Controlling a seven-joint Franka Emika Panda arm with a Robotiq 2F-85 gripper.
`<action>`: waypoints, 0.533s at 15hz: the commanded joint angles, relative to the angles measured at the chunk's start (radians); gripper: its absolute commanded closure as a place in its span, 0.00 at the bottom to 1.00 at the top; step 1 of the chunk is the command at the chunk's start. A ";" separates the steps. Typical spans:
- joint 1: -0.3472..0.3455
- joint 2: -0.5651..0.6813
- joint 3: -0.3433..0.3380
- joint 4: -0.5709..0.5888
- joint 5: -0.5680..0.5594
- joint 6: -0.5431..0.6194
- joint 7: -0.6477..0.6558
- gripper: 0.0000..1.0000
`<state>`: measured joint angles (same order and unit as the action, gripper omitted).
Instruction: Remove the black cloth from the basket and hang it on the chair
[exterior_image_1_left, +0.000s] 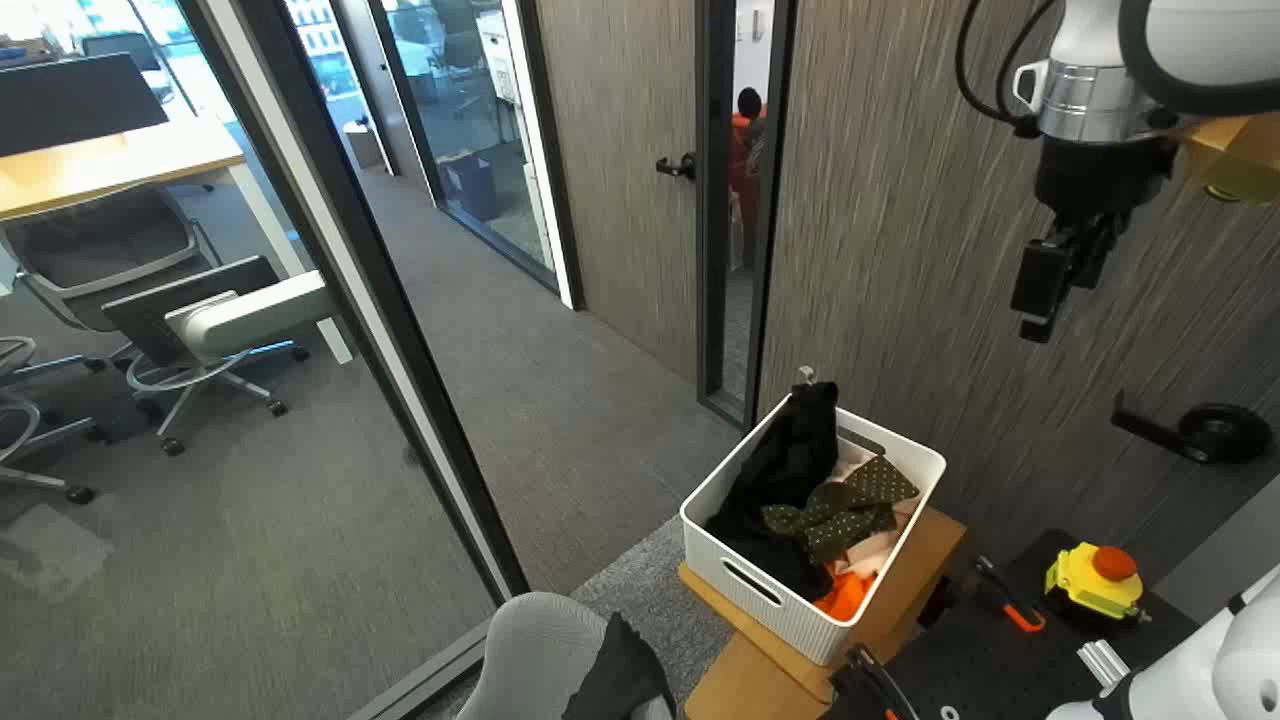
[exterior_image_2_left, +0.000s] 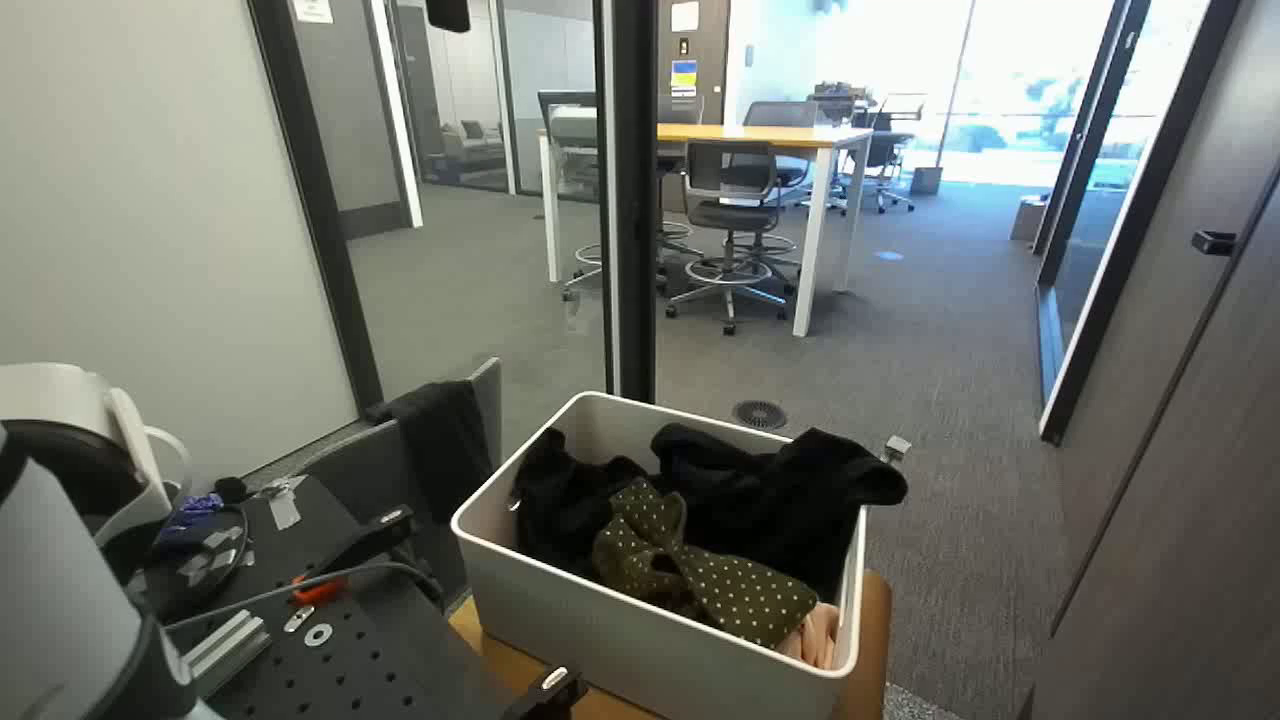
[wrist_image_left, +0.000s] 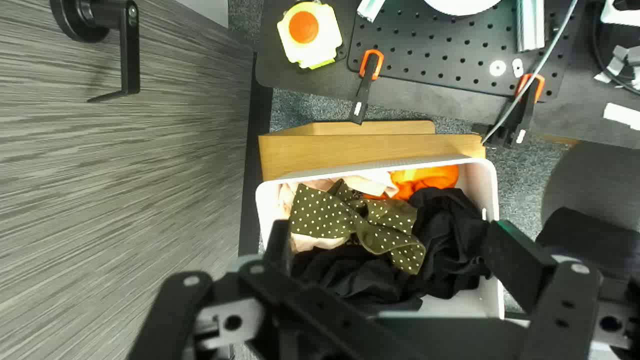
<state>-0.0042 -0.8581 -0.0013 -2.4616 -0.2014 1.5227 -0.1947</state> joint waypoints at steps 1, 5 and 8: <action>0.023 0.001 -0.015 0.007 -0.010 -0.005 0.013 0.00; 0.023 -0.004 -0.014 0.014 -0.010 -0.005 0.013 0.00; 0.030 0.002 -0.020 0.005 -0.014 0.025 0.002 0.00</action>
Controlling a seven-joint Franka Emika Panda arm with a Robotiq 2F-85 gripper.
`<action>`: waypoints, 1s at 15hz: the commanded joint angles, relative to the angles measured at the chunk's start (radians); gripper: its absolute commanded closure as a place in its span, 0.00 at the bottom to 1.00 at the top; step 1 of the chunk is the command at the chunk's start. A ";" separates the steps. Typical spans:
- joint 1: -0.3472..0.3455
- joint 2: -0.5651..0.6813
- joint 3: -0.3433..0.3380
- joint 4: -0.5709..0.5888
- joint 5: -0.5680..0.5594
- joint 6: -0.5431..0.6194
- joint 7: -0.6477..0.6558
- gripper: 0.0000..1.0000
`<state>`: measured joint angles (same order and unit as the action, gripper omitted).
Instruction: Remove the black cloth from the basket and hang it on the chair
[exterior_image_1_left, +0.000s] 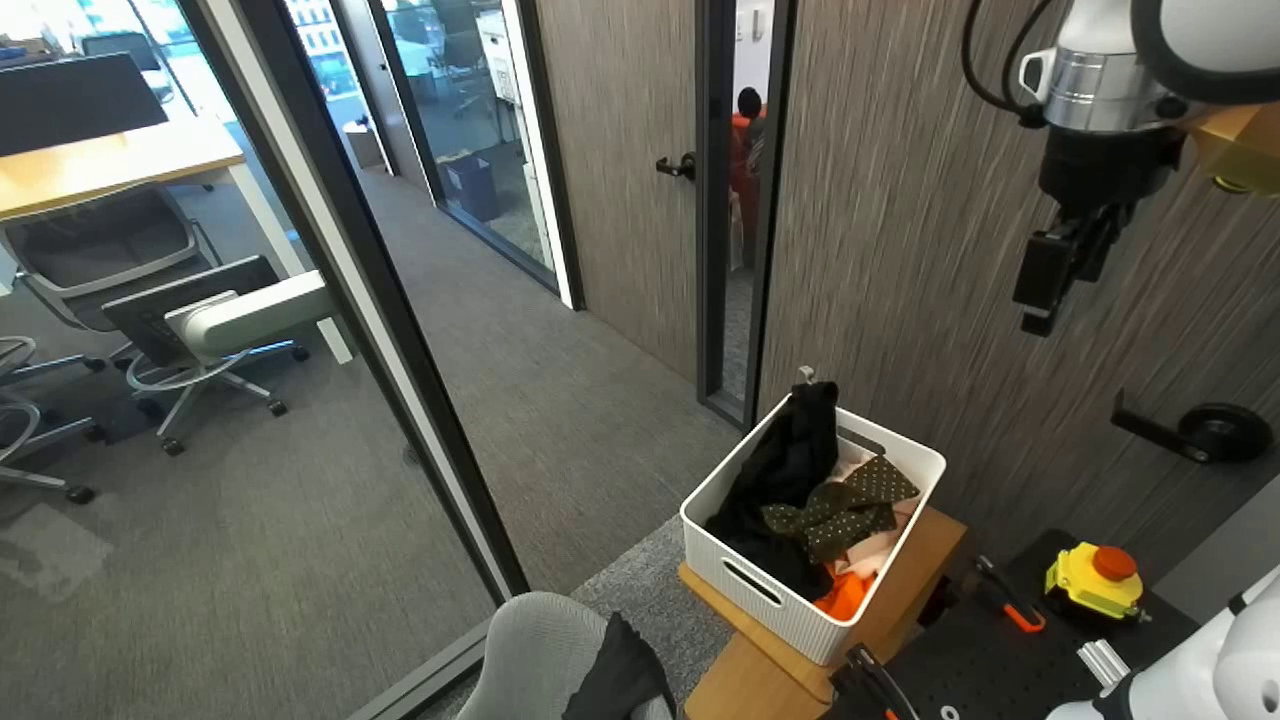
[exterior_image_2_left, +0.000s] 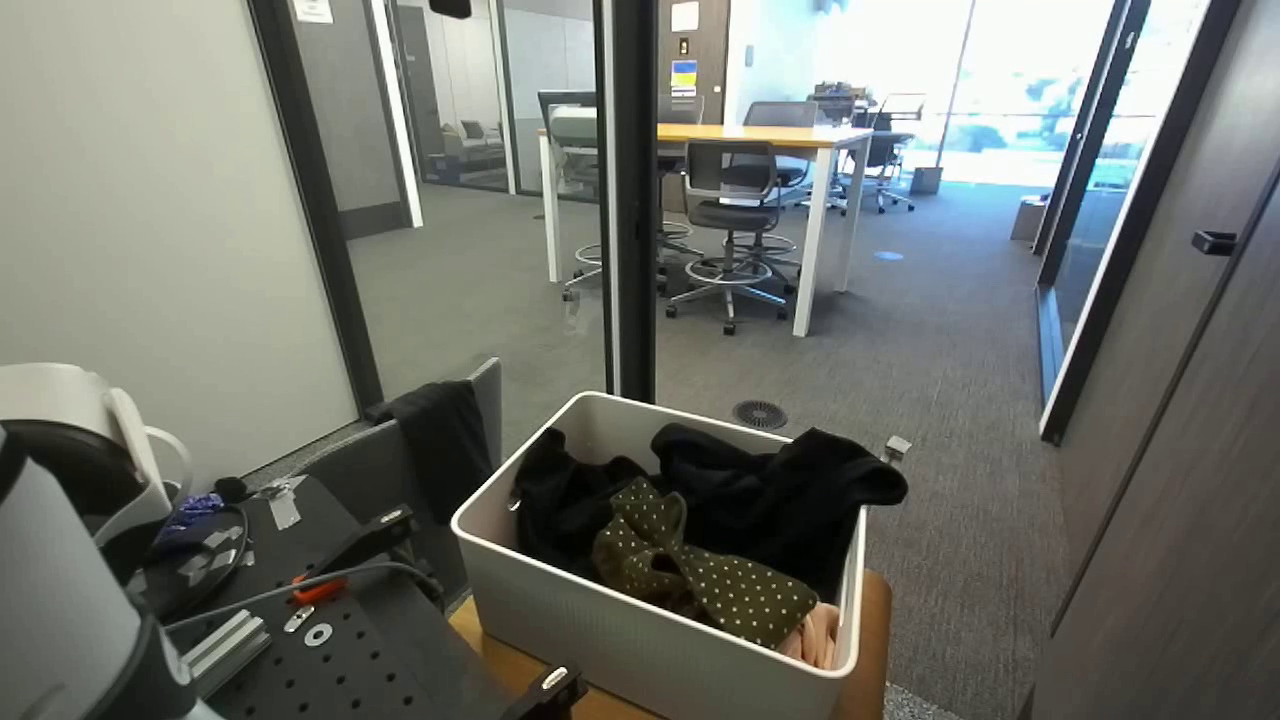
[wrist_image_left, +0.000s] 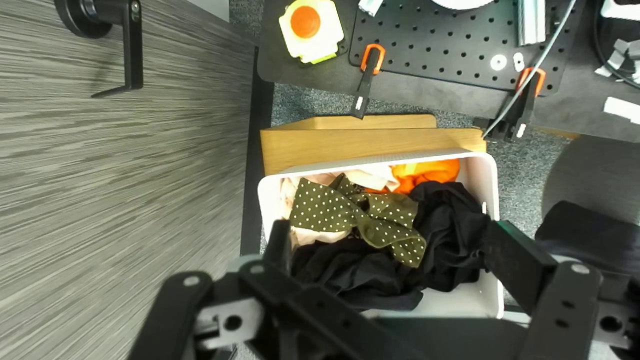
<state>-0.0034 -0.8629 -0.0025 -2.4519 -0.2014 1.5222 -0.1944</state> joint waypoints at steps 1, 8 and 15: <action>0.032 0.011 -0.025 -0.012 -0.013 0.046 -0.001 0.00; 0.013 0.182 -0.119 -0.153 -0.008 0.498 -0.024 0.00; 0.011 0.546 -0.239 -0.176 0.088 0.945 -0.144 0.00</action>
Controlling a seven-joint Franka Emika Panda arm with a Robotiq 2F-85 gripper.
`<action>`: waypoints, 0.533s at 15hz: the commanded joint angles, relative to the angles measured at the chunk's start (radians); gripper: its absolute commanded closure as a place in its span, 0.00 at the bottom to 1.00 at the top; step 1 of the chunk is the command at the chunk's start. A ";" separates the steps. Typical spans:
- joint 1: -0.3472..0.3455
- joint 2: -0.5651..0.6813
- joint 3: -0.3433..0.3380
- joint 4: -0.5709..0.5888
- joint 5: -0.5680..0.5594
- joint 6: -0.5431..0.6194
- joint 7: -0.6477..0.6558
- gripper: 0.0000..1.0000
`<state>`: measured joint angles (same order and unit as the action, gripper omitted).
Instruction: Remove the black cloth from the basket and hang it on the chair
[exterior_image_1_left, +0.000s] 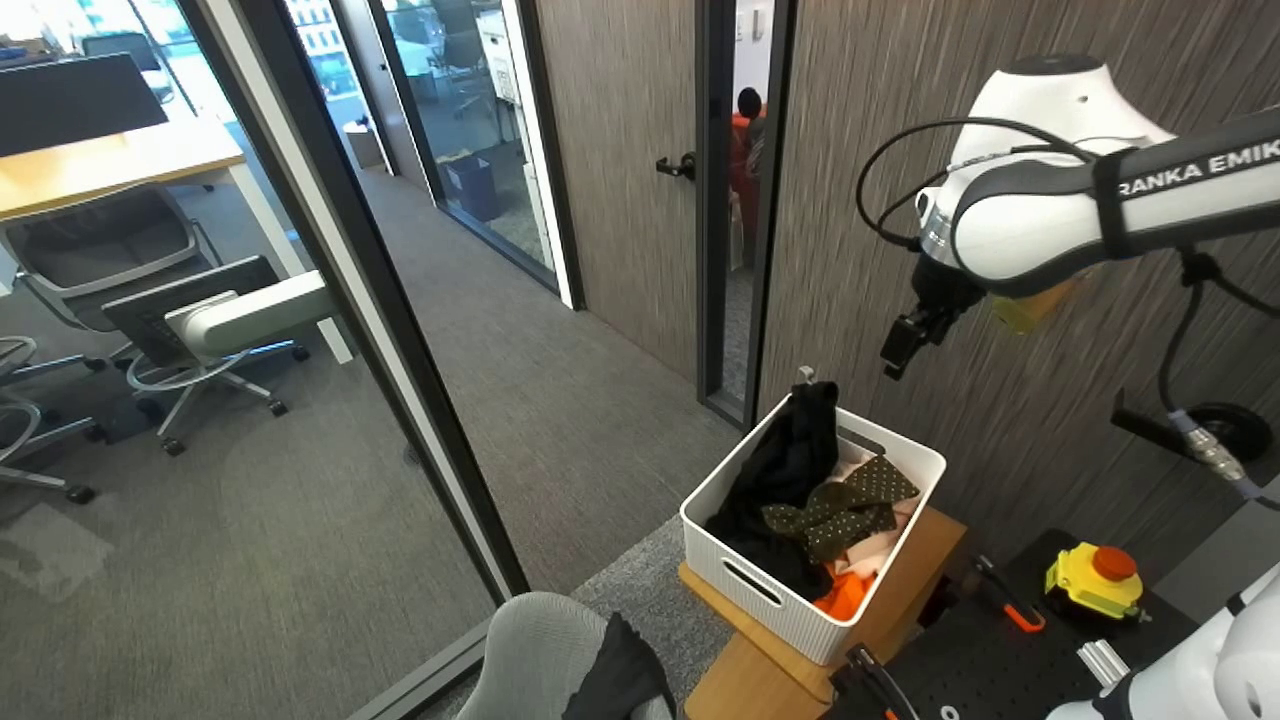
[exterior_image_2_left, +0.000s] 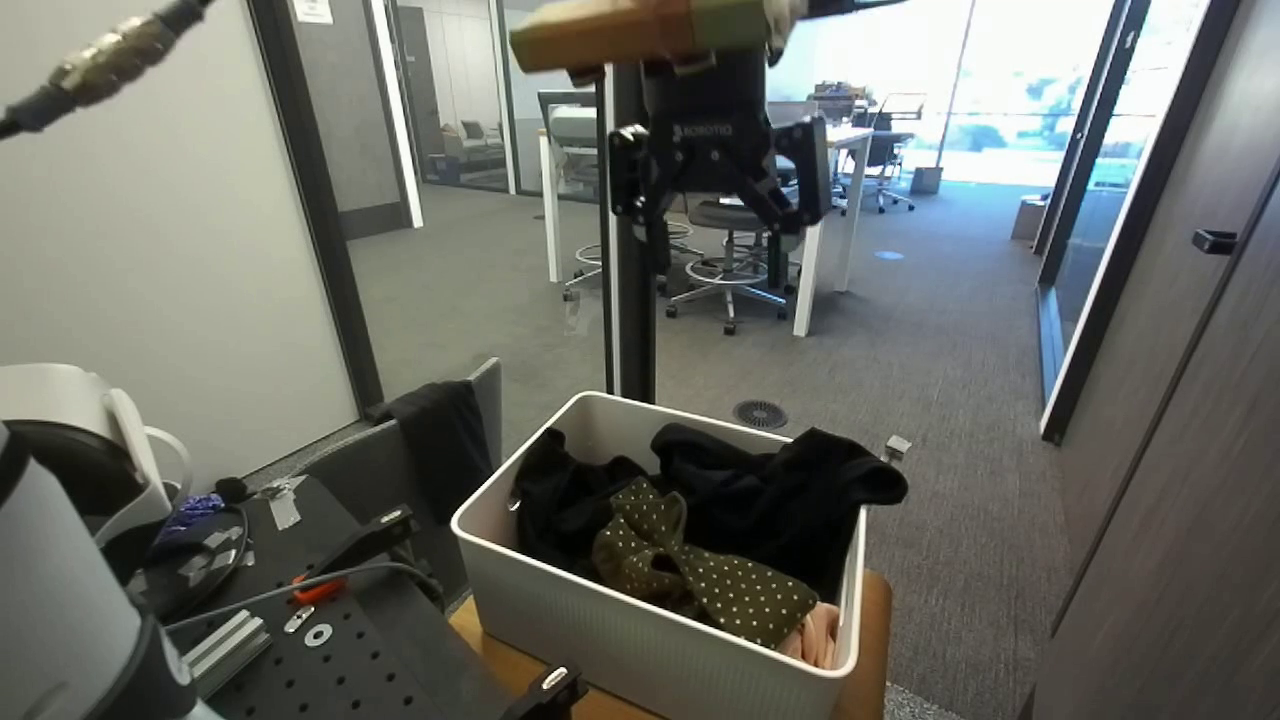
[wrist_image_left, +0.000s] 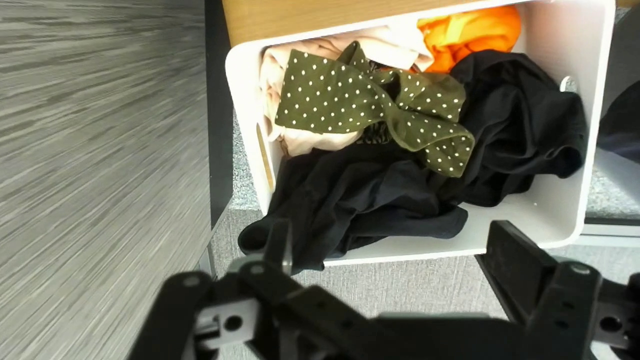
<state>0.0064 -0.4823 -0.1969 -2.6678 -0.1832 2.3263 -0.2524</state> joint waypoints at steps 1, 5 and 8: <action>0.010 0.224 -0.064 0.052 0.112 0.194 -0.122 0.00; 0.031 0.423 -0.092 0.116 0.358 0.285 -0.309 0.00; -0.004 0.547 -0.040 0.196 0.571 0.266 -0.457 0.00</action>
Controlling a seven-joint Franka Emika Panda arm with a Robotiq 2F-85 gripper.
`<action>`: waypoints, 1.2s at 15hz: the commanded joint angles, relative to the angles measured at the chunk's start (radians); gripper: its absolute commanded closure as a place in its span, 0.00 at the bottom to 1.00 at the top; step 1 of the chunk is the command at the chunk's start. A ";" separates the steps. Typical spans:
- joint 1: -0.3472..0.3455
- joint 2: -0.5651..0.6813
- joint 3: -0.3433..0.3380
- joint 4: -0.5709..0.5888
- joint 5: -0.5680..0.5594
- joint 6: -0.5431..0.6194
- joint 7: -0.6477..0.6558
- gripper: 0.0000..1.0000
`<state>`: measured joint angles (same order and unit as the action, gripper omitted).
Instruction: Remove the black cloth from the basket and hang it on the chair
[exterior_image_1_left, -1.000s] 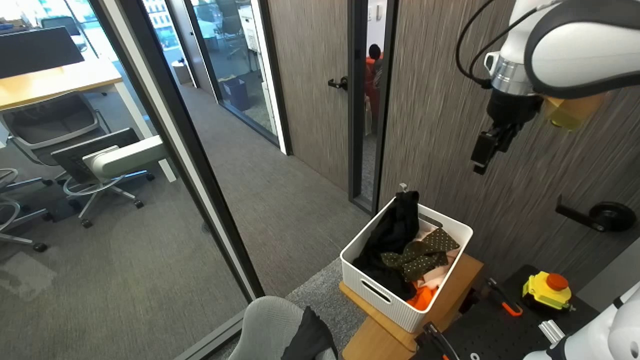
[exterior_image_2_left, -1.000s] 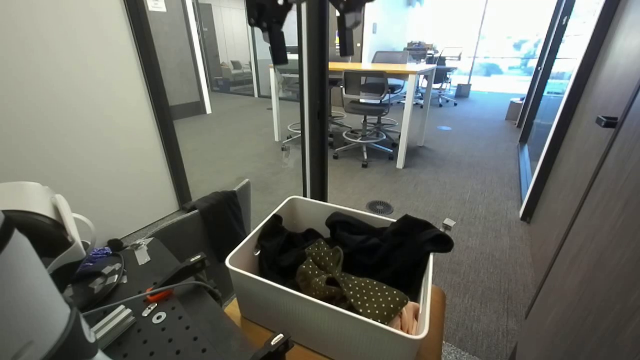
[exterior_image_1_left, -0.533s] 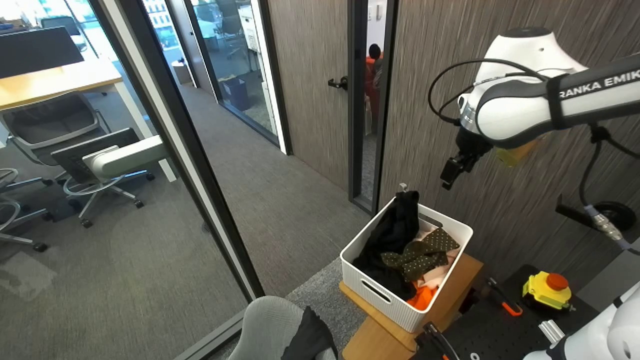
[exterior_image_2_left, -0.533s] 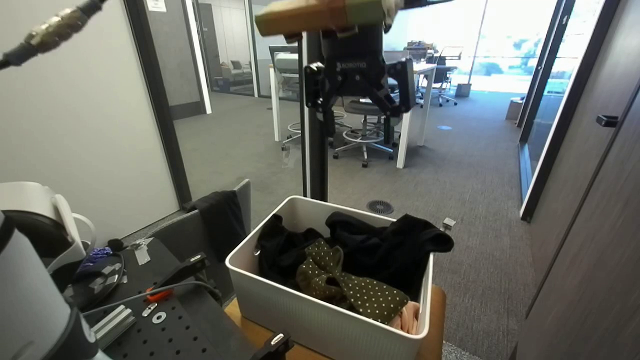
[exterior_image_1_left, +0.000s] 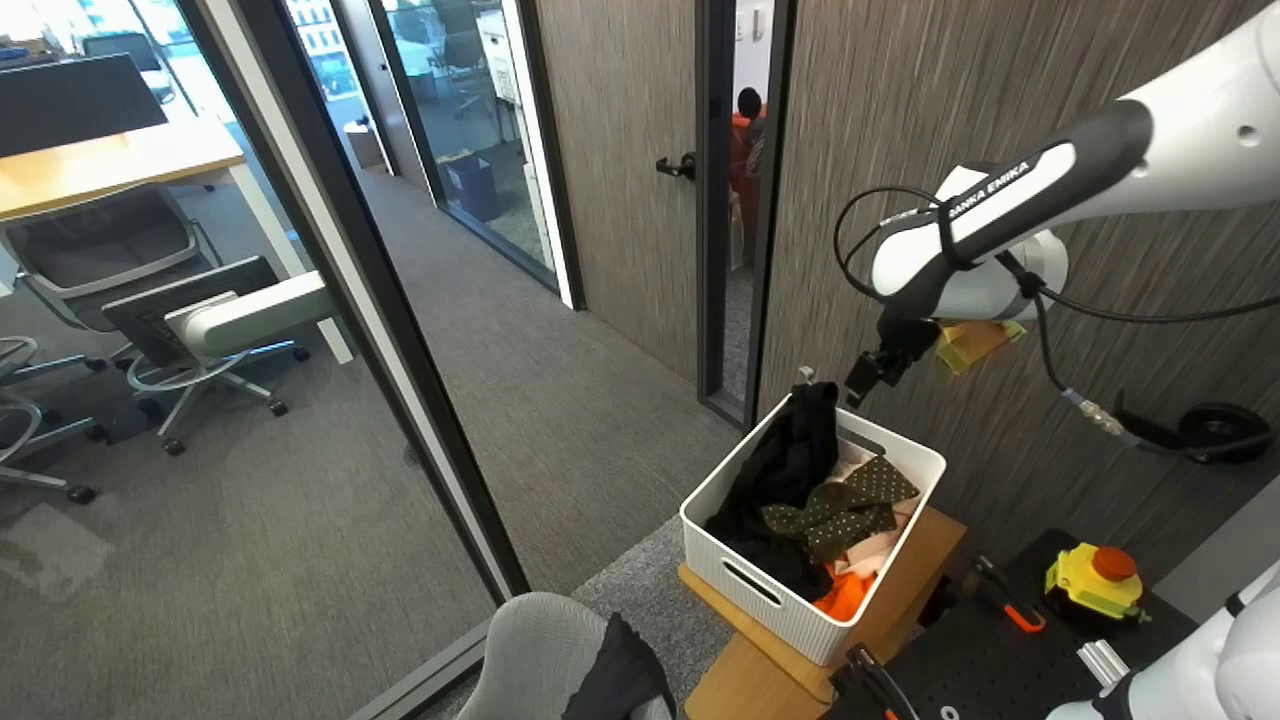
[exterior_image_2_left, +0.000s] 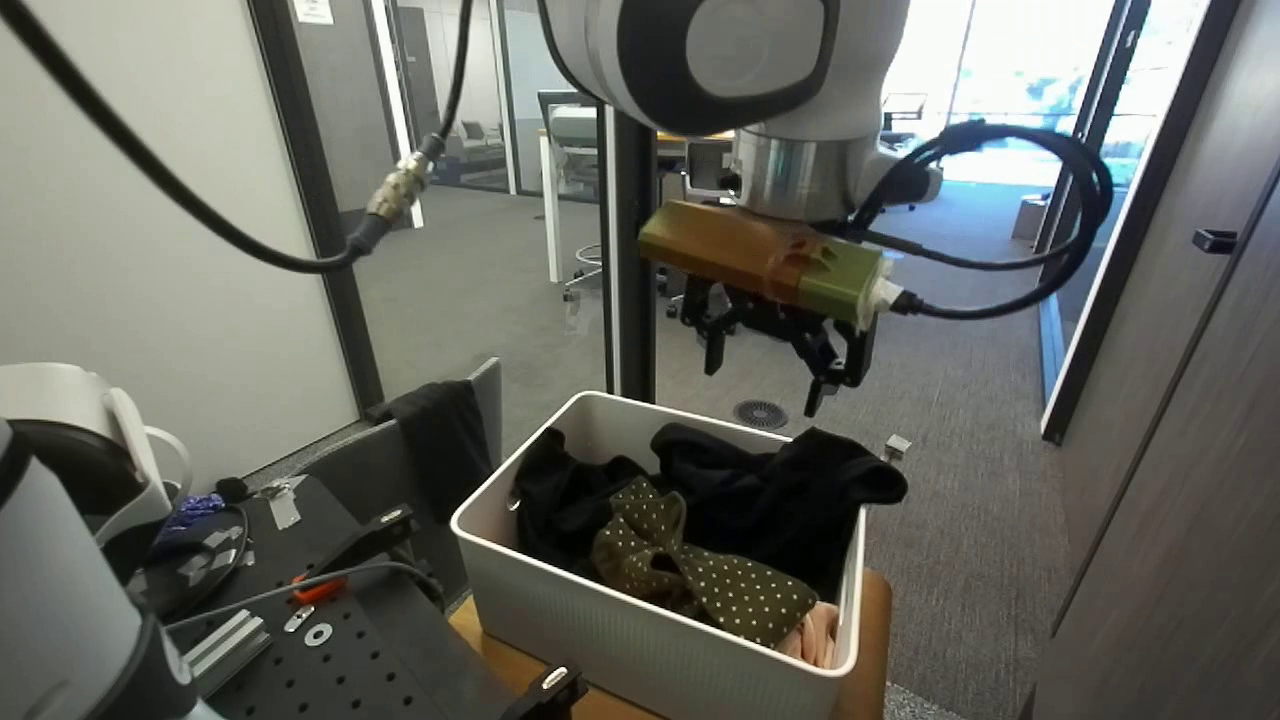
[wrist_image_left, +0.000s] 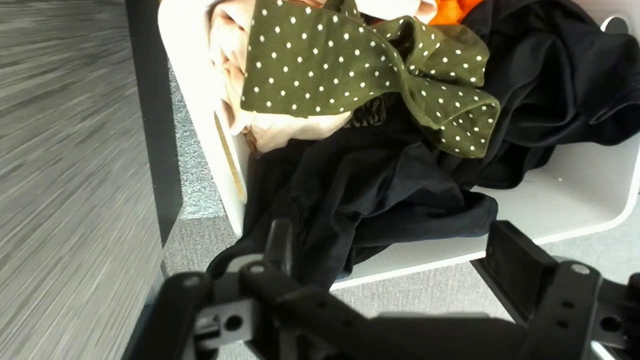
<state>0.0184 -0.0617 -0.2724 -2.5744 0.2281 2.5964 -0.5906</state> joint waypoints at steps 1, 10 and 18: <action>-0.037 0.166 0.059 0.132 0.199 -0.012 -0.147 0.00; -0.180 0.464 0.216 0.344 0.116 -0.051 -0.090 0.00; -0.264 0.629 0.290 0.468 0.070 -0.031 -0.054 0.00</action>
<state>-0.2092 0.5122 -0.0143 -2.1749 0.3298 2.5697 -0.6802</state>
